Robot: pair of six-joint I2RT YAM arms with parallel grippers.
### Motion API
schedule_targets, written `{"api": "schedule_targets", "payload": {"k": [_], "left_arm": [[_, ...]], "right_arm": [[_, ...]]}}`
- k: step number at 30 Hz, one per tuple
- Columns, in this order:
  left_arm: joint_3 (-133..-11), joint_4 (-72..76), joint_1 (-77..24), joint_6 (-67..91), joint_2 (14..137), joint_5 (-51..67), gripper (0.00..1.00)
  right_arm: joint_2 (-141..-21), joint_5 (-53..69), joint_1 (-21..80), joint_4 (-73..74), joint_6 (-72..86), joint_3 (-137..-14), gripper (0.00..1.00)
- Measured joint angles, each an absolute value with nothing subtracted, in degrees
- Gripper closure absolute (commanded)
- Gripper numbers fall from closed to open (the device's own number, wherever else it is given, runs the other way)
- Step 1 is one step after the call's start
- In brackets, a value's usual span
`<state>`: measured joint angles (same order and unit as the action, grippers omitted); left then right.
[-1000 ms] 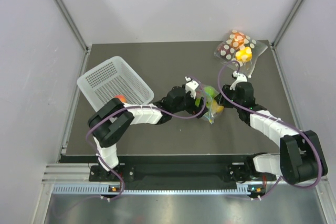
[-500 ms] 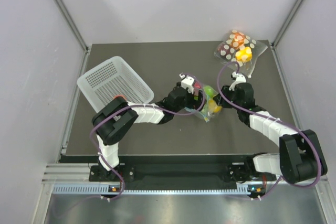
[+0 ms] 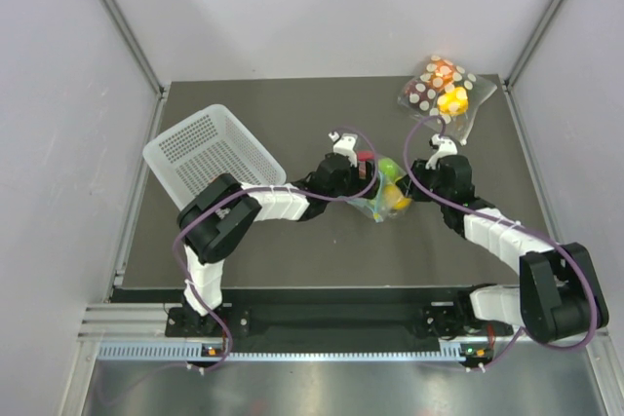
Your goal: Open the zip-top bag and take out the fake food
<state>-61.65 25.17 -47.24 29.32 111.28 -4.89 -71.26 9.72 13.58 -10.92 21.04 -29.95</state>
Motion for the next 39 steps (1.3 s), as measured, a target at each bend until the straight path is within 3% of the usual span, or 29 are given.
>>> {"api": "schedule_targets", "payload": {"k": [14,20,24,25,28,33,36,39], "left_arm": [[-60.2,20.7,-47.4,34.0,108.4,-3.8,0.07],[-63.3,20.3,-47.4,35.2,112.3,-1.8,0.16],[-65.1,19.6,-47.4,35.6,113.3,-0.5,0.30],[-65.4,19.5,-47.4,35.7,113.4,0.0,0.43],[-65.6,19.7,-47.1,36.2,113.4,0.5,0.70],[-65.3,19.7,-46.7,36.5,112.5,0.9,0.78],[-63.2,18.7,-46.8,36.2,111.2,1.5,0.92],[-60.8,17.4,-46.8,35.8,108.8,1.5,0.94]], "right_arm": [[-71.0,10.9,13.6,-11.6,21.1,-29.3,0.73],[-69.1,10.8,13.6,-10.6,21.0,-28.5,0.73],[-68.6,10.6,13.6,-9.8,21.0,-28.5,0.73],[-68.6,10.6,13.6,-9.8,21.0,-28.5,0.73],[-68.6,10.4,13.6,-9.8,20.6,-28.5,0.73],[-68.6,11.2,13.6,-10.0,20.7,-28.5,0.73],[-68.6,11.2,13.5,-10.0,20.6,-28.5,0.73],[-68.6,11.3,13.5,-10.0,20.6,-28.5,0.73]]}}
